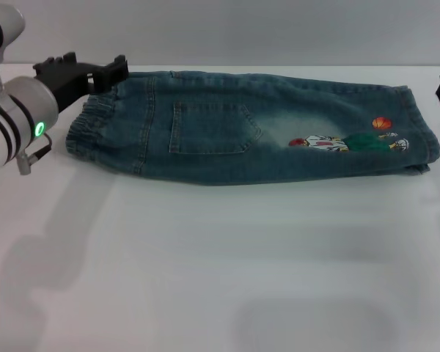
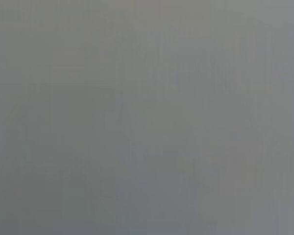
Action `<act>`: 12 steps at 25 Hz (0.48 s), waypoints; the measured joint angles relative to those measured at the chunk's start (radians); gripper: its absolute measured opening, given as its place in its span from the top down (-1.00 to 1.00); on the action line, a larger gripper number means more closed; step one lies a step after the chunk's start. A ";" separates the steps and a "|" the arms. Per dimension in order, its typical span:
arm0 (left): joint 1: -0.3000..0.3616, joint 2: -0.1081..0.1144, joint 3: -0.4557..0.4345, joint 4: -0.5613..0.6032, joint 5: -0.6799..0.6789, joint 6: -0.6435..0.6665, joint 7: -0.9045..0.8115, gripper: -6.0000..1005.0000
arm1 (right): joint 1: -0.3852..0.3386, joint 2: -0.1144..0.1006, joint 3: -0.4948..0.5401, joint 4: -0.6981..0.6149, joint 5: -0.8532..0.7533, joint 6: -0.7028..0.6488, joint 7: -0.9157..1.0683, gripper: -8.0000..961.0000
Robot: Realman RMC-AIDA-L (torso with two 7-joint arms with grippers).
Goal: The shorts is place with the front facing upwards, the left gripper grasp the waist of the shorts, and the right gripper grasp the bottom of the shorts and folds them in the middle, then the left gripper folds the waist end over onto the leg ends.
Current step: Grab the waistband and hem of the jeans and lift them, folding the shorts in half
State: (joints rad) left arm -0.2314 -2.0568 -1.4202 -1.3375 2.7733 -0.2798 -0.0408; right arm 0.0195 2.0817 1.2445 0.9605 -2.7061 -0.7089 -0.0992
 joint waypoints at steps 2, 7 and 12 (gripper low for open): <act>0.013 0.000 0.000 -0.018 0.000 -0.025 0.000 -0.69 | 0.012 -0.001 -0.039 -0.041 0.012 -0.058 0.003 -0.32; 0.026 0.000 0.000 -0.040 0.000 -0.060 0.001 -0.69 | 0.062 -0.004 -0.099 -0.113 0.012 -0.102 0.018 -0.06; 0.029 0.000 0.000 -0.065 0.006 -0.134 0.002 -0.69 | 0.127 -0.002 -0.131 -0.193 0.014 -0.104 0.036 0.26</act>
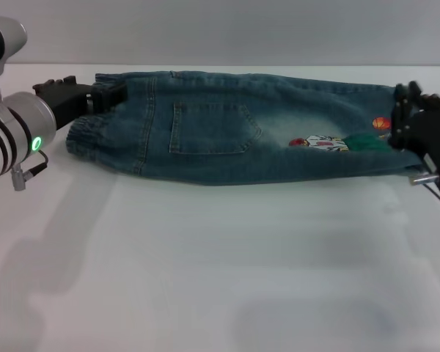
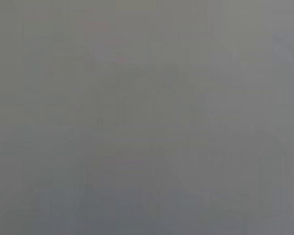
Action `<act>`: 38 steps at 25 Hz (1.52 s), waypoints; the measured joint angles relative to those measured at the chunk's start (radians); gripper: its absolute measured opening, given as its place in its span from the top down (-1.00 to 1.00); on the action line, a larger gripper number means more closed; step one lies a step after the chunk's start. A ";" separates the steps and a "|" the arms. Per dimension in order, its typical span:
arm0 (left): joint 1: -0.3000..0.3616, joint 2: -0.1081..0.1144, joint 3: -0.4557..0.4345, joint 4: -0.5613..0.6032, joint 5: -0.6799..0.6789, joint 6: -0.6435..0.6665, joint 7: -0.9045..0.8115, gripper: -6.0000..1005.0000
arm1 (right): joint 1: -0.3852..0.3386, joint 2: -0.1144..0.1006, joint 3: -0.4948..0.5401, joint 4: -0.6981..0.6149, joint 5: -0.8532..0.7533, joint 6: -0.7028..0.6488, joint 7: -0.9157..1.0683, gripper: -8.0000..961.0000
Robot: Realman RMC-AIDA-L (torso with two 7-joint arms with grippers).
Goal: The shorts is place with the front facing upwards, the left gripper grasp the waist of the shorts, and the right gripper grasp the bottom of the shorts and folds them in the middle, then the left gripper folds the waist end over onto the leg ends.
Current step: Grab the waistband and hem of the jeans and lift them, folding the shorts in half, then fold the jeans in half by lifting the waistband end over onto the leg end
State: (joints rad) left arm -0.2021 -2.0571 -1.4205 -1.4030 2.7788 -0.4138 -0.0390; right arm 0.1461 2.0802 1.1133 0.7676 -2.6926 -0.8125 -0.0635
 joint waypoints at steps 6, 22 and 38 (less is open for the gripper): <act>0.002 0.000 -0.001 -0.015 0.001 -0.051 0.000 -0.69 | 0.086 -0.005 -0.007 -0.106 -0.002 -0.001 0.143 0.70; -0.021 0.000 -0.017 -0.017 0.004 -0.148 0.001 -0.69 | 0.271 -0.009 -0.103 -0.204 -0.009 0.203 0.283 0.99; -0.139 0.000 -0.092 0.170 0.008 -0.174 0.001 -0.69 | 0.259 -0.011 -0.162 -0.172 -0.009 0.221 0.291 0.99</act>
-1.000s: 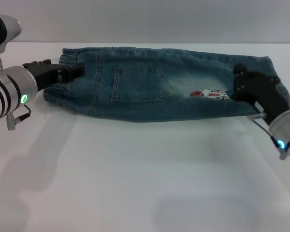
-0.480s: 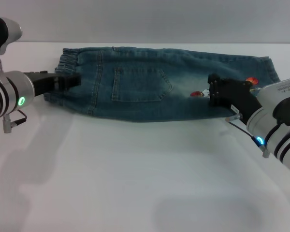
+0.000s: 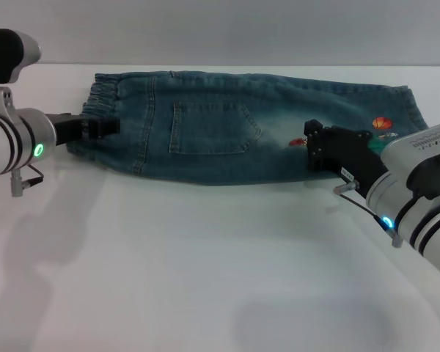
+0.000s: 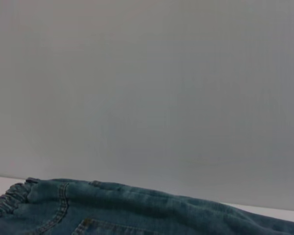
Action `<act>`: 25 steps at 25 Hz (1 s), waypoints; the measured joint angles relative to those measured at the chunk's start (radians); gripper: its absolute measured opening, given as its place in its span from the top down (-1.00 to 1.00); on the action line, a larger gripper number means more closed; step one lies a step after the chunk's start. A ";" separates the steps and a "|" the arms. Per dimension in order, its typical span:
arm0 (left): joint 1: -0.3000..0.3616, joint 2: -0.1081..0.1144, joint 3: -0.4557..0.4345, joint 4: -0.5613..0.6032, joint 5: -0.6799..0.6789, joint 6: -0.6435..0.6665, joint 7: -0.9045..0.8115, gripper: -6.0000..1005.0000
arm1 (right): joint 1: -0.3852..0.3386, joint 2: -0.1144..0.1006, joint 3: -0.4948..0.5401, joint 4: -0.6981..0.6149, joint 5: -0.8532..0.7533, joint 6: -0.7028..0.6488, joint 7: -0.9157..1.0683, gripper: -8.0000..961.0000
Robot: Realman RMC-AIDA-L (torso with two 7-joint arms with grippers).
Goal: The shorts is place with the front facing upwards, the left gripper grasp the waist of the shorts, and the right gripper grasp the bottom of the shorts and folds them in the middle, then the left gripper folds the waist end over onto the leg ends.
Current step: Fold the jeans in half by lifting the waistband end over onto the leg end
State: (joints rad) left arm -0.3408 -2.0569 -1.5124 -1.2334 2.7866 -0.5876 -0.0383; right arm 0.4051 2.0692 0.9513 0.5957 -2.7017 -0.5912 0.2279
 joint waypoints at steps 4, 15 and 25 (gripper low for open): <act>-0.055 0.001 -0.022 0.078 0.001 0.010 0.000 -0.69 | -0.007 0.000 -0.002 0.001 0.000 0.001 0.000 0.99; -0.072 0.001 -0.059 0.112 0.016 0.012 0.002 -0.68 | -0.020 -0.001 -0.003 0.010 -0.001 0.001 0.001 0.99; -0.074 0.000 -0.055 0.114 0.016 -0.033 0.003 -0.68 | -0.020 -0.002 -0.003 0.013 -0.001 0.000 0.001 0.99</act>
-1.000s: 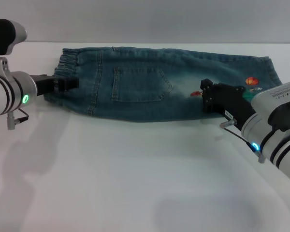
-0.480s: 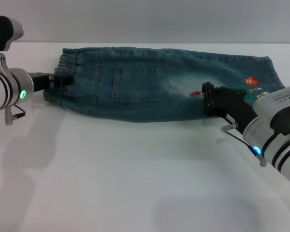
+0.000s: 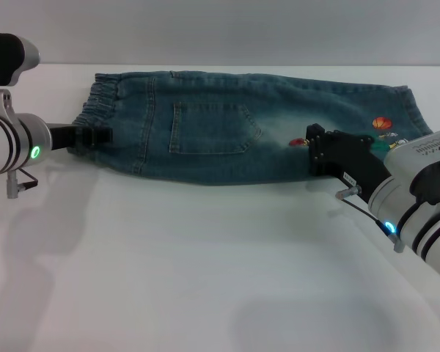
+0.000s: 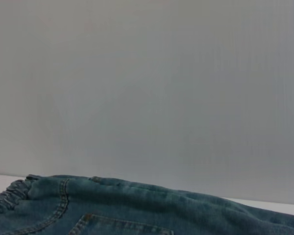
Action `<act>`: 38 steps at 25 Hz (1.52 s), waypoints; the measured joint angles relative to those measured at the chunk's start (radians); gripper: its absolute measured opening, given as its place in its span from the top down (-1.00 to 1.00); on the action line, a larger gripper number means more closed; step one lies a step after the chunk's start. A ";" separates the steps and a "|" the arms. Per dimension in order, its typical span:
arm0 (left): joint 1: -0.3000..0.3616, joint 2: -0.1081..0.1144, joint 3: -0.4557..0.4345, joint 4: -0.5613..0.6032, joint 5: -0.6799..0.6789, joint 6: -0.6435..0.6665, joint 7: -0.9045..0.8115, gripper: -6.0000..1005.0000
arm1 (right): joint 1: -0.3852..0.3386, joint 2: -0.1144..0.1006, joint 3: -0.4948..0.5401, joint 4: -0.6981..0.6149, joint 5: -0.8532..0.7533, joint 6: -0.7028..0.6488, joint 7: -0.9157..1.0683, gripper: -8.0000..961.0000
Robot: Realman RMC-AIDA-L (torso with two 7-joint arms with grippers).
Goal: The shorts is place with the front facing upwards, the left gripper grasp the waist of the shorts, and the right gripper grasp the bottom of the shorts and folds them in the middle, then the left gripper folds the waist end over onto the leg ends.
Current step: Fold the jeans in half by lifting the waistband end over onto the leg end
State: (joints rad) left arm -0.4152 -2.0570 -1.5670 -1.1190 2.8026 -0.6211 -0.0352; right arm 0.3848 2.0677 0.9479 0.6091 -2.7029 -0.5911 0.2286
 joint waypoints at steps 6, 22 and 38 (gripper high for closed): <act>0.000 0.000 0.001 0.001 0.000 0.001 0.000 -0.68 | -0.001 0.000 0.000 0.000 0.000 0.000 0.000 0.99; -0.018 0.000 0.001 0.037 0.000 0.010 0.000 -0.68 | -0.005 -0.001 0.000 0.001 0.000 0.001 0.000 0.99; -0.035 -0.005 0.013 0.059 -0.007 0.008 -0.004 -0.50 | -0.029 -0.017 0.005 0.038 0.000 0.000 0.000 0.99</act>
State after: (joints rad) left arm -0.4499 -2.0619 -1.5537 -1.0600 2.7955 -0.6132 -0.0394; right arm 0.3560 2.0508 0.9530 0.6474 -2.7029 -0.5911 0.2286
